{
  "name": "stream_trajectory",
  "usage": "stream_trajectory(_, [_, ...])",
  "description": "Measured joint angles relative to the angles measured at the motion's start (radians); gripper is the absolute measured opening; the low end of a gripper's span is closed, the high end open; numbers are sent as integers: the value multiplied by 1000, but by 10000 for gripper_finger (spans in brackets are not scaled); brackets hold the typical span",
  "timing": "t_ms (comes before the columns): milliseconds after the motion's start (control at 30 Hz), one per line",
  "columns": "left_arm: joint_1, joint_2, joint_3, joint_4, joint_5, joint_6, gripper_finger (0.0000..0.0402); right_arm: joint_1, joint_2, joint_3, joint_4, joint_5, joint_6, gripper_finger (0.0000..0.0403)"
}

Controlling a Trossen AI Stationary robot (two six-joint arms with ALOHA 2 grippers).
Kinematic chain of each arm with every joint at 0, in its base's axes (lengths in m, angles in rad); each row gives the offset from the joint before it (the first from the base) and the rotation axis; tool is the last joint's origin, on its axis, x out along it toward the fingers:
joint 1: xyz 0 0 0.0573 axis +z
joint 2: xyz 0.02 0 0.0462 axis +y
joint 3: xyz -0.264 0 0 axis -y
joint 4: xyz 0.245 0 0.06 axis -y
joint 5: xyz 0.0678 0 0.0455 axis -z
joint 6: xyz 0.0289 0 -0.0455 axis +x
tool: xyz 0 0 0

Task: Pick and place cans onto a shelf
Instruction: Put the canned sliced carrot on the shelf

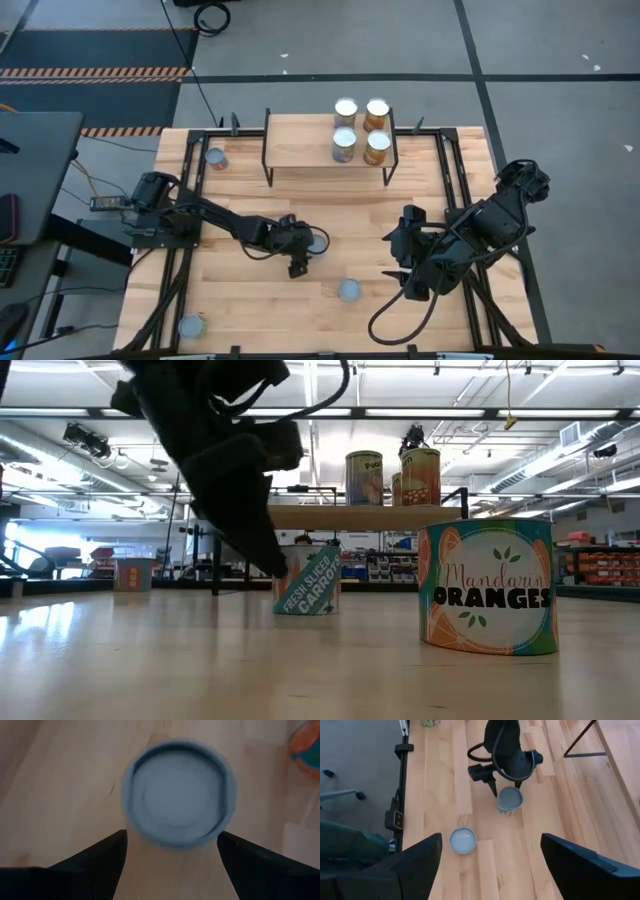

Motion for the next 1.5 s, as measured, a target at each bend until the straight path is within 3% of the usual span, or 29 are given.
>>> stream_trajectory(200, [0, 17, 2, 157, -21, 35, 316, -15, -4, 0, 6, -29, 6, 346])
stream_trajectory(333, [0, 18, 2, 178, -22, 117, 316, -40, -7, -10, -67, -20, -10, 346])
stream_trajectory(567, [-4, 10, 12, 169, -23, 157, 316, -134, -4, -246, -39, -41, -90, 346])
stream_trajectory(733, [-16, -32, 59, 34, -12, 74, 315, -208, -3, -495, 133, -44, -141, 346])
stream_trajectory(1000, [-62, -125, 65, -192, 7, 10, 303, -322, 1, -889, 683, -14, -259, 346])
stream_trajectory(1267, [-103, -122, 65, -218, -45, -81, 308, -380, 3, -1023, 1057, -30, -429, 346])
stream_trajectory(1500, [-69, -78, 65, -230, -1, -65, 314, -421, 3, -1073, 1130, -43, -487, 346])
